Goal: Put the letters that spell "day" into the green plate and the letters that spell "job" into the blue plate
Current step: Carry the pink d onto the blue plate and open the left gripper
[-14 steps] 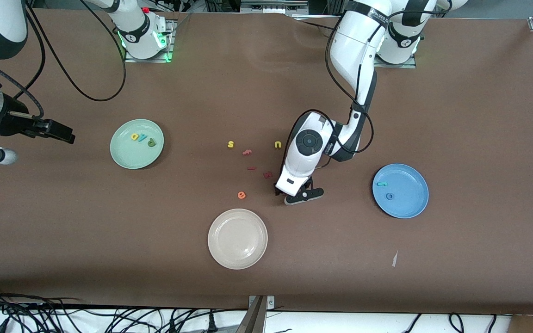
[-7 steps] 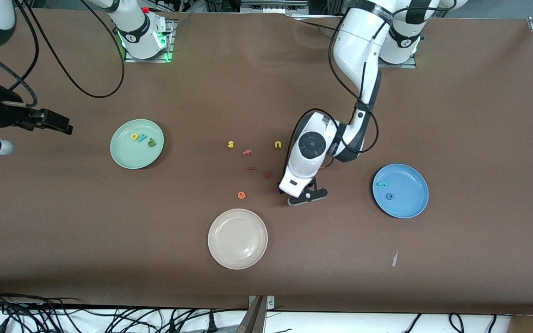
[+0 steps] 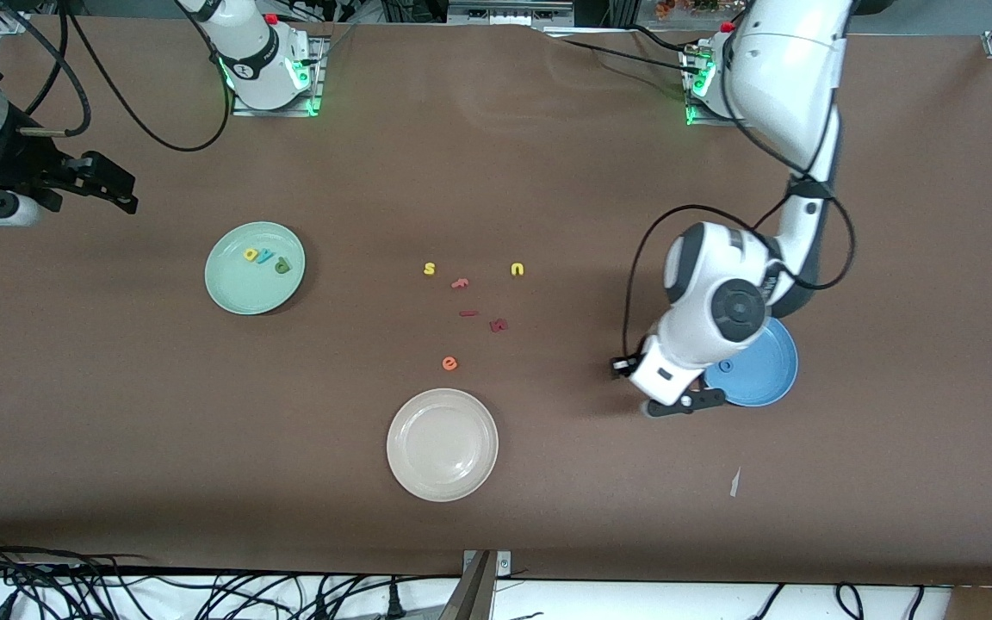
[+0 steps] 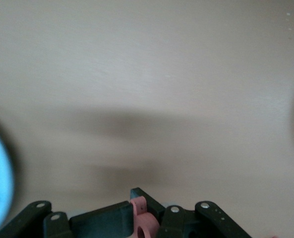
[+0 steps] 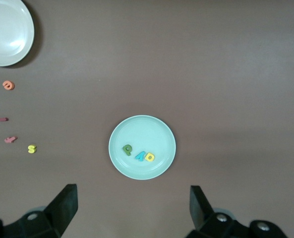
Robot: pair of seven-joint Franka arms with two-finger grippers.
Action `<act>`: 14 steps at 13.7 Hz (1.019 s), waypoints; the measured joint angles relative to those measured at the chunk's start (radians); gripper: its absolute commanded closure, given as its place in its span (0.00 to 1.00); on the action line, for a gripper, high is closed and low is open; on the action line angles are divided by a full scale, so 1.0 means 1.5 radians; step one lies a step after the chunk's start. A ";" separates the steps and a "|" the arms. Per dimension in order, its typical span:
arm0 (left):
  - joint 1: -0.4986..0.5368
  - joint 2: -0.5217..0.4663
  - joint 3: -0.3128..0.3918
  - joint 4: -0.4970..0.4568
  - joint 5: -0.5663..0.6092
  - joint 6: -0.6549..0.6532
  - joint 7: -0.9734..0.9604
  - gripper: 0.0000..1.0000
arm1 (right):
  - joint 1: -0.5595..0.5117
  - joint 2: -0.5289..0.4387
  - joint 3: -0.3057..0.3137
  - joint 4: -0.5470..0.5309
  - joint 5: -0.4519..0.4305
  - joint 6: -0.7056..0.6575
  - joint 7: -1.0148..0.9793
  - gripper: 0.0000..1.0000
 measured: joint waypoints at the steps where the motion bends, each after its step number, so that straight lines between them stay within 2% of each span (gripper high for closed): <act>1: 0.031 -0.017 -0.011 -0.023 0.001 -0.007 0.035 0.99 | -0.006 -0.002 0.000 -0.006 0.000 0.005 0.000 0.00; 3: 0.087 -0.045 -0.024 -0.070 0.004 -0.021 0.104 0.99 | -0.024 -0.001 0.002 -0.013 0.003 0.012 -0.001 0.00; 5: 0.126 -0.068 -0.032 -0.111 0.048 -0.027 0.139 0.97 | -0.037 -0.001 0.003 -0.016 0.010 0.012 -0.002 0.00; 6: 0.142 -0.079 -0.040 -0.127 0.074 -0.028 0.143 0.91 | -0.040 -0.001 0.005 -0.016 0.011 0.013 -0.002 0.00; 7: 0.155 -0.090 -0.048 -0.140 0.090 -0.028 0.145 0.82 | -0.040 -0.001 0.006 -0.016 0.012 0.013 -0.002 0.00; 8: 0.163 -0.098 -0.052 -0.151 0.099 -0.028 0.151 0.49 | -0.040 -0.001 0.008 -0.016 0.012 0.013 -0.002 0.00; 9: 0.169 -0.104 -0.054 -0.158 0.101 -0.029 0.162 0.27 | -0.041 -0.001 0.011 -0.016 0.012 0.013 -0.002 0.00; 11: 0.179 -0.107 -0.055 -0.165 0.102 -0.029 0.176 0.11 | -0.054 -0.001 0.026 -0.016 0.012 0.013 -0.002 0.00; 13: 0.185 -0.107 -0.056 -0.166 0.102 -0.029 0.184 0.01 | -0.060 -0.001 0.038 -0.016 0.013 0.012 -0.002 0.00; 14: 0.186 -0.107 -0.057 -0.166 0.102 -0.029 0.186 0.00 | -0.061 -0.001 0.041 -0.016 0.013 0.012 -0.002 0.00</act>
